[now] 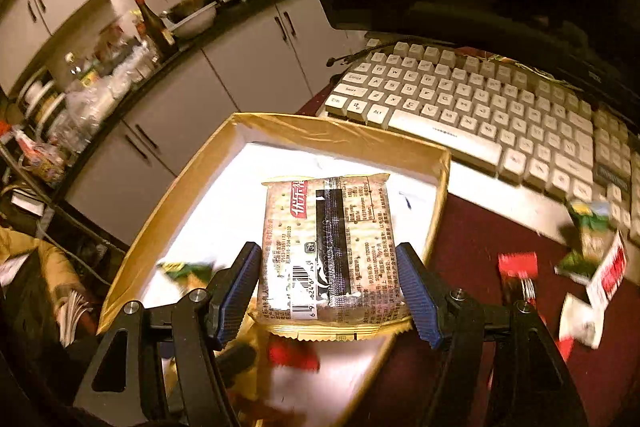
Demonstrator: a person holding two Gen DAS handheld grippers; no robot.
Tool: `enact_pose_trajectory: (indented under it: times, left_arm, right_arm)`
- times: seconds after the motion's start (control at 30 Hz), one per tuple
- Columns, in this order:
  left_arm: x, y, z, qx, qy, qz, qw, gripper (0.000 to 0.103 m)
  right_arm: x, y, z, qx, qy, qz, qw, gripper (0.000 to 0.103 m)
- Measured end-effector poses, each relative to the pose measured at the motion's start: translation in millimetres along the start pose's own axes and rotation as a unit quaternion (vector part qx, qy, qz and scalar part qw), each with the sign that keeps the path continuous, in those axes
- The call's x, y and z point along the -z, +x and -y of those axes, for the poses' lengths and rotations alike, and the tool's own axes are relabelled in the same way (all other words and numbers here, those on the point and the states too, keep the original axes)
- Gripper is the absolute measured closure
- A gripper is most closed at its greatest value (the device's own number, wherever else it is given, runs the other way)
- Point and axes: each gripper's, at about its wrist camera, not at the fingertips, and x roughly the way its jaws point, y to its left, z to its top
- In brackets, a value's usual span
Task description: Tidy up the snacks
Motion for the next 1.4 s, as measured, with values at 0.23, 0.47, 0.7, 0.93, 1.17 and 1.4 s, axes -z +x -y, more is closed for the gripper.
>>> enact_pose_trajectory:
  times: [0.23, 0.47, 0.7, 0.93, 1.17, 1.4]
  left_arm:
    - [0.2, 6.4, -19.7, 0.03, -0.032, -0.02, 0.9989, 0.065]
    - [12.1, -25.2, -14.5, 0.019, -0.021, 0.038, 0.9989, 0.038]
    - [38.5, -61.6, 30.1, 0.049, 0.022, 0.093, 0.9943, 0.033]
    - [38.1, -54.8, 96.6, -0.001, 0.103, 0.08, 0.9914, 0.032]
    - [38.3, -68.3, 112.2, -0.031, 0.092, 0.093, 0.9909, 0.032]
    - [34.0, -75.2, 121.9, -0.072, 0.104, 0.11, 0.9858, 0.032]
  right_arm:
    - [-1.0, 29.1, -8.8, 0.025, 0.0, -0.023, 0.999, 0.033]
    - [3.1, -7.1, 3.2, -0.036, 0.034, 0.038, 0.998, 0.025]
    - [66.1, -91.0, 40.0, -0.047, 0.065, 0.1, 0.992, 0.023]
    - [123.6, -133.6, 78.5, 0.044, 0.075, 0.109, 0.99, 0.027]
    - [127.7, -150.3, 83.4, 0.065, 0.062, 0.114, 0.989, 0.026]
    - [124.5, -154.7, 85.5, 0.088, 0.068, 0.114, 0.987, 0.027]
